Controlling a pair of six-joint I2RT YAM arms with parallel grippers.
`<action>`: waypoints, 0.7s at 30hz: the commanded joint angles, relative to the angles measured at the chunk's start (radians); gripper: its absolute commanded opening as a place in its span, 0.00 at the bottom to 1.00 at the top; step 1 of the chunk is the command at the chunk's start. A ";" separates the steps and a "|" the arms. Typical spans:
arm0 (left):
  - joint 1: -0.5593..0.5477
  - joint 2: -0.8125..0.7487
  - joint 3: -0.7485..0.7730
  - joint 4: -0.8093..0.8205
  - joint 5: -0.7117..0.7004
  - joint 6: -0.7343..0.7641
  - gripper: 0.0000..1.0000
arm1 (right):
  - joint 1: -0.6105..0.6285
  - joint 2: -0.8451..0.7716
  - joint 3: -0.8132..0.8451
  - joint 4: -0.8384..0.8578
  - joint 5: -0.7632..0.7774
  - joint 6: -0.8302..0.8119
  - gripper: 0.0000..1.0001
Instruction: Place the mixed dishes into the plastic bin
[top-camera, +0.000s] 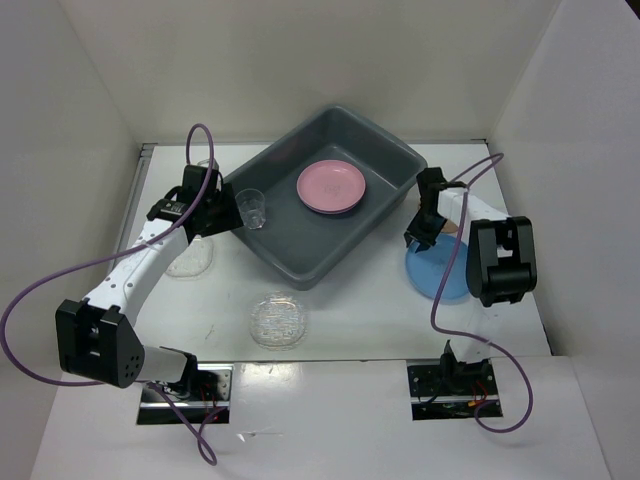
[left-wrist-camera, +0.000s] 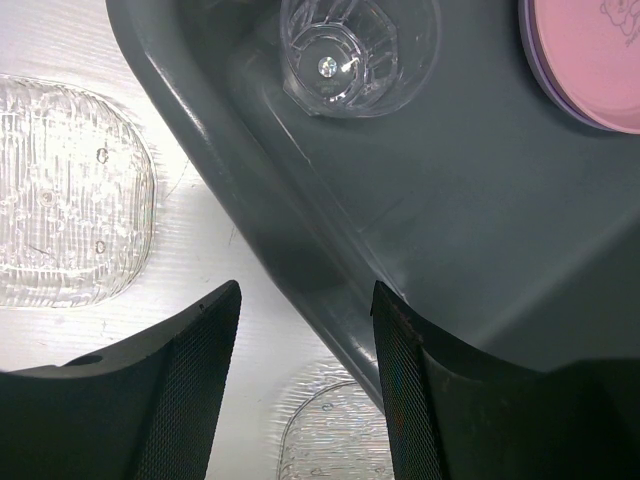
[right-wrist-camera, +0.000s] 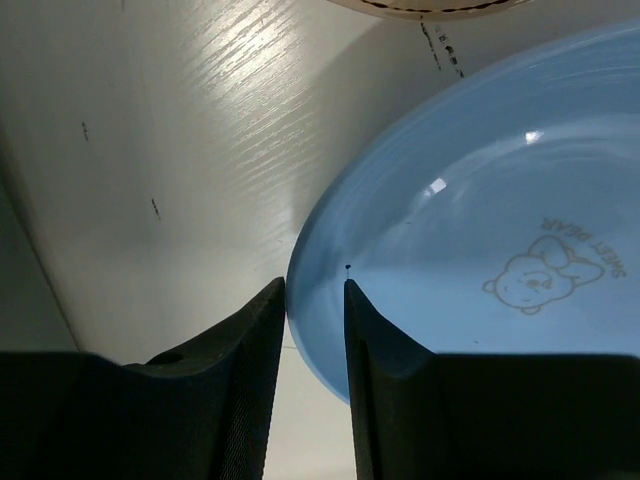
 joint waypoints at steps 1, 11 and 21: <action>0.003 -0.032 -0.012 0.025 0.008 -0.005 0.63 | 0.016 0.018 -0.010 0.031 0.028 0.001 0.35; 0.003 -0.032 -0.012 0.025 -0.002 -0.005 0.63 | 0.034 0.039 -0.008 -0.001 0.066 -0.019 0.15; 0.003 -0.032 -0.012 0.025 -0.022 -0.005 0.64 | 0.034 -0.095 0.010 -0.131 0.150 -0.030 0.01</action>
